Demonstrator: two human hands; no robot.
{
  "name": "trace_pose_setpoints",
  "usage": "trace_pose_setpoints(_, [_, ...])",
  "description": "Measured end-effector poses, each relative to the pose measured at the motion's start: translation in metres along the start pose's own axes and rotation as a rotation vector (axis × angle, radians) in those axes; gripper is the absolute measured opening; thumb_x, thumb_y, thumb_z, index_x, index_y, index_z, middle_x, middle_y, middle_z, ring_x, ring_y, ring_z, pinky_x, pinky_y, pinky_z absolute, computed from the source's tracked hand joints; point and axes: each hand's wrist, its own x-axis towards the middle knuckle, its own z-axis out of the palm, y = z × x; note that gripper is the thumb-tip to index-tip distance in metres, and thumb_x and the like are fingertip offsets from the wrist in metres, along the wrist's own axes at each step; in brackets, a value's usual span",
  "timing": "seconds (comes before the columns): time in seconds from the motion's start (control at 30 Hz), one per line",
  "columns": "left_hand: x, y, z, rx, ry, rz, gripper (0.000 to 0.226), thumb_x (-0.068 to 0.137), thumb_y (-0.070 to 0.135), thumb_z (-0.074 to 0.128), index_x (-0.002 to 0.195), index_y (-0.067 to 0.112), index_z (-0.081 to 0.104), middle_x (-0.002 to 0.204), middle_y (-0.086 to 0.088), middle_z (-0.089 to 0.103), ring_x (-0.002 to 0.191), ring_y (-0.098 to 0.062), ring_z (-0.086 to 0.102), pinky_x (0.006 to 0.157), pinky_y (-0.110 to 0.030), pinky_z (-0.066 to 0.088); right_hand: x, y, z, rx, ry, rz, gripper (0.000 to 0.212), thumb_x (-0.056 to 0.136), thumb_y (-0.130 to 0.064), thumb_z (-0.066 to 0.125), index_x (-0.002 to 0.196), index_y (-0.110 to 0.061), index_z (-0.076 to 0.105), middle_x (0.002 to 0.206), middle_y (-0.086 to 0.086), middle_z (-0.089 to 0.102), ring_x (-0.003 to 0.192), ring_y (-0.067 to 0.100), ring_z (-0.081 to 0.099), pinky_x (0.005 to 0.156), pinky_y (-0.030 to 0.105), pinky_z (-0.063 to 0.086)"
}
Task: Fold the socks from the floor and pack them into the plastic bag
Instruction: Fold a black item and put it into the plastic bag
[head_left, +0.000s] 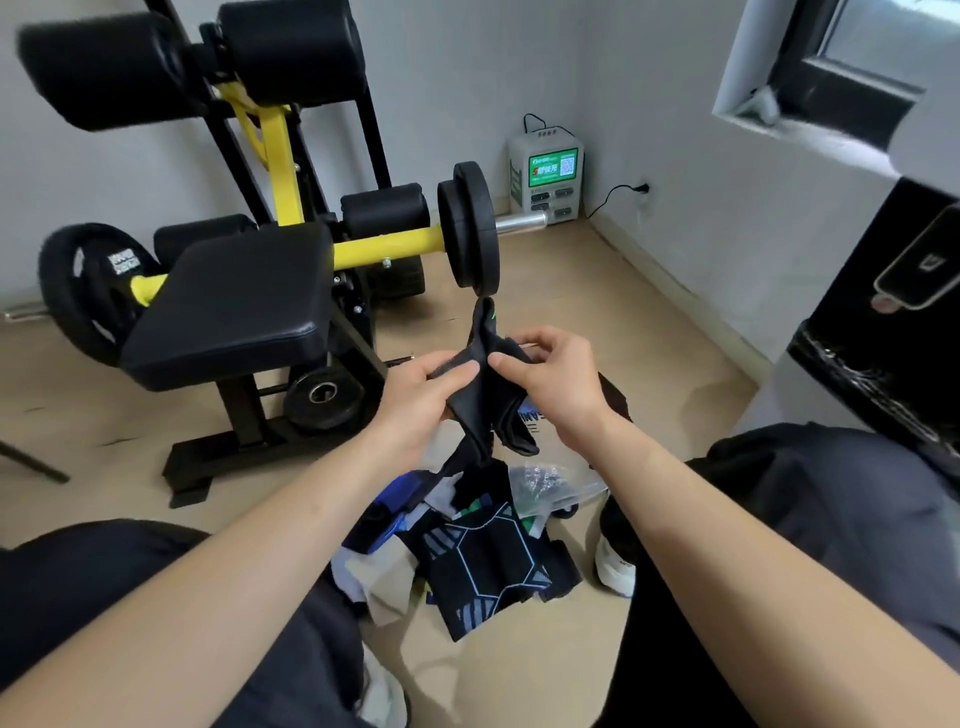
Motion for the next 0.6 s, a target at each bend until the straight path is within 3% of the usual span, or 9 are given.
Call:
trace_pose_setpoints(0.07, [-0.005, -0.001, -0.001, 0.039, 0.04, 0.046, 0.011, 0.096, 0.015, 0.067, 0.102, 0.017, 0.076, 0.095, -0.009, 0.079, 0.089, -0.023, 0.075, 0.078, -0.037, 0.061, -0.004, 0.002, 0.003, 0.004, -0.051, 0.015, 0.031, 0.076, -0.009, 0.083, 0.103, -0.012, 0.068, 0.089, 0.013, 0.074, 0.078, 0.026, 0.071, 0.077, 0.042, 0.061])
trace_pose_setpoints(0.2, [-0.011, -0.01, -0.009, 0.04, 0.013, 0.045, 0.021, 0.098, 0.023, 0.064, 0.115, 0.016, 0.075, 0.107, -0.013, 0.076, 0.103, -0.029, 0.072, 0.089, -0.044, 0.06, -0.02, 0.01, 0.007, 0.06, -0.125, 0.007, 0.042, 0.075, -0.007, 0.083, 0.111, -0.01, 0.061, 0.095, 0.005, 0.076, 0.089, 0.021, 0.074, 0.084, 0.035, 0.059])
trace_pose_setpoints(0.3, [-0.023, -0.018, -0.005, -0.095, -0.005, -0.059, 0.024, 0.101, 0.022, 0.055, 0.107, 0.012, 0.076, 0.102, -0.008, 0.077, 0.097, -0.024, 0.071, 0.089, -0.04, 0.059, -0.037, 0.019, 0.007, -0.004, -0.161, -0.019, 0.05, 0.069, -0.021, 0.09, 0.11, -0.015, 0.062, 0.097, 0.001, 0.076, 0.09, 0.015, 0.073, 0.085, 0.031, 0.058])
trace_pose_setpoints(0.37, [-0.029, -0.021, -0.001, -0.105, -0.05, -0.085, 0.024, 0.1, 0.019, 0.055, 0.108, 0.009, 0.075, 0.102, -0.008, 0.078, 0.096, -0.026, 0.072, 0.09, -0.041, 0.06, -0.044, 0.025, 0.006, -0.135, -0.134, -0.09, 0.05, 0.065, -0.026, 0.091, 0.106, -0.017, 0.064, 0.094, -0.002, 0.074, 0.086, 0.007, 0.07, 0.079, 0.02, 0.055])
trace_pose_setpoints(0.5, [-0.038, -0.033, -0.007, 0.096, -0.065, -0.024, 0.021, 0.098, 0.015, 0.058, 0.109, 0.015, 0.076, 0.1, -0.005, 0.078, 0.097, -0.024, 0.073, 0.082, -0.037, 0.061, -0.055, 0.031, 0.002, -0.187, -0.074, -0.142, 0.026, 0.077, -0.015, 0.083, 0.098, -0.017, 0.068, 0.087, -0.01, 0.071, 0.08, -0.004, 0.065, 0.069, 0.007, 0.046])
trace_pose_setpoints(0.6, [-0.042, -0.044, -0.022, 0.411, 0.127, 0.185, 0.022, 0.087, 0.015, 0.071, 0.107, 0.026, 0.072, 0.106, 0.005, 0.07, 0.098, -0.008, 0.065, 0.082, -0.03, 0.053, -0.067, 0.042, -0.003, -0.153, -0.121, -0.078, 0.021, 0.083, -0.003, 0.073, 0.099, -0.017, 0.072, 0.088, -0.006, 0.074, 0.084, 0.002, 0.069, 0.074, 0.016, 0.054])
